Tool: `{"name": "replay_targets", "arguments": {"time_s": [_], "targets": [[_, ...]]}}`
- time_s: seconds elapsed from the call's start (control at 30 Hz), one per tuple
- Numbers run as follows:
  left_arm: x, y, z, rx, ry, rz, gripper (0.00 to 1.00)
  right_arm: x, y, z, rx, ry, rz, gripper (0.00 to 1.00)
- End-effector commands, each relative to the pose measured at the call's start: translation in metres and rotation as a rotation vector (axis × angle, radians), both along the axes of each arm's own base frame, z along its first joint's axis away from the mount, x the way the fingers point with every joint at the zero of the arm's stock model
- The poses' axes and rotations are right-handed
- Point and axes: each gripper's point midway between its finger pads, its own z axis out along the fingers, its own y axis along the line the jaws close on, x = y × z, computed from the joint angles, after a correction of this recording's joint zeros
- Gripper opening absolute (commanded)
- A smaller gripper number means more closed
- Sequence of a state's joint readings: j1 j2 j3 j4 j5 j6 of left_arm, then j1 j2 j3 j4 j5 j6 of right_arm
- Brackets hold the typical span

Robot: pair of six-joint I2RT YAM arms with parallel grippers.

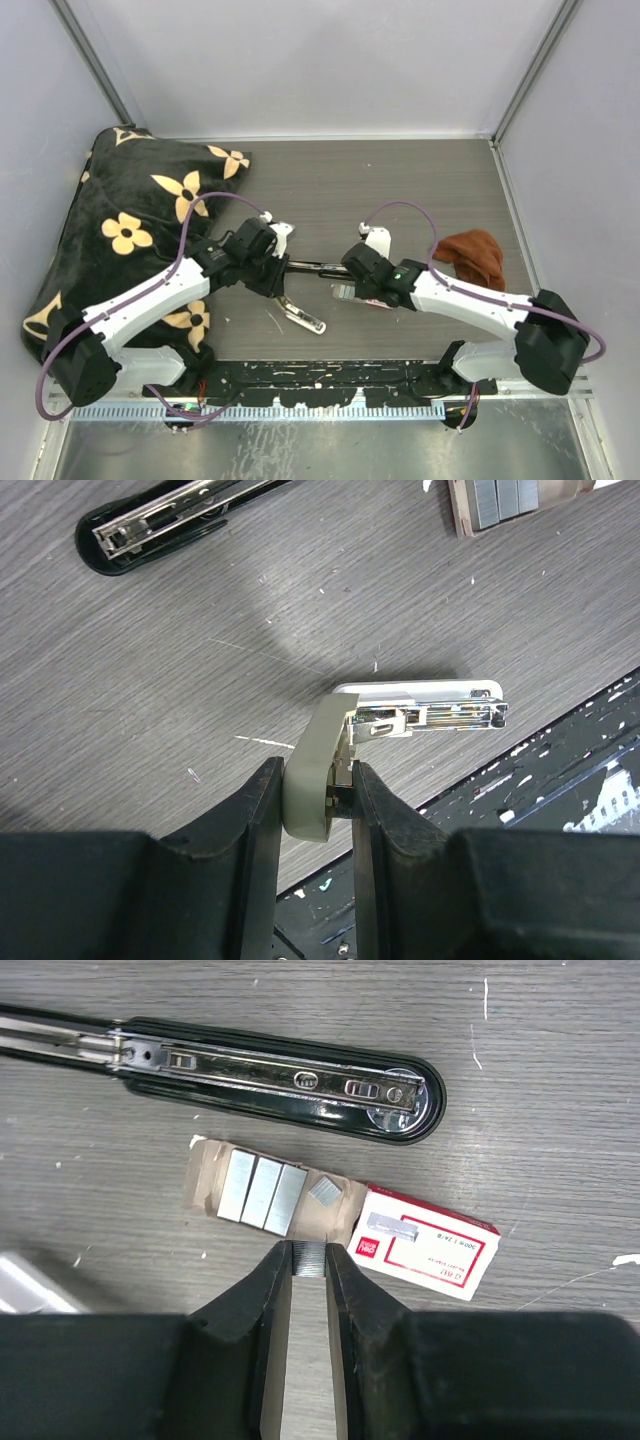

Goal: Load the staples into the stapler
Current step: Pick up the staple from the center of the board.

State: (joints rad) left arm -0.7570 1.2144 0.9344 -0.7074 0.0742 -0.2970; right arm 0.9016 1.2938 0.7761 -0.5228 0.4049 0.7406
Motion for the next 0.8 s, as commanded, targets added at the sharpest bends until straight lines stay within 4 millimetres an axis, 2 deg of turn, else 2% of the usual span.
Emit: {"name": "replay_targets", "arguments": {"time_s": [0.0, 0.3, 0.5, 0.67, 0.77], "targets": [[0.012, -0.027, 0.022, -0.095, -0.023, -0.038, 0.0, -0.009, -0.002, 0.017, 0.038, -0.027, 0.064, 0.25], [0.022, -0.041, 0.003, -0.01, -0.004, -0.047, 0.0, -0.026, -0.001, 0.021, 0.096, -0.011, 0.142, 0.24], [0.032, -0.05, -0.006, 0.037, -0.034, -0.072, 0.0, -0.034, 0.002, 0.031, 0.135, -0.024, 0.217, 0.24], [0.033, -0.068, -0.005, -0.02, -0.027, -0.119, 0.0, -0.044, 0.011, 0.042, 0.194, -0.025, 0.307, 0.24], [0.033, -0.07, -0.005, -0.026, -0.045, -0.15, 0.0, -0.049, 0.022, 0.047, 0.235, -0.017, 0.368, 0.23]]}}
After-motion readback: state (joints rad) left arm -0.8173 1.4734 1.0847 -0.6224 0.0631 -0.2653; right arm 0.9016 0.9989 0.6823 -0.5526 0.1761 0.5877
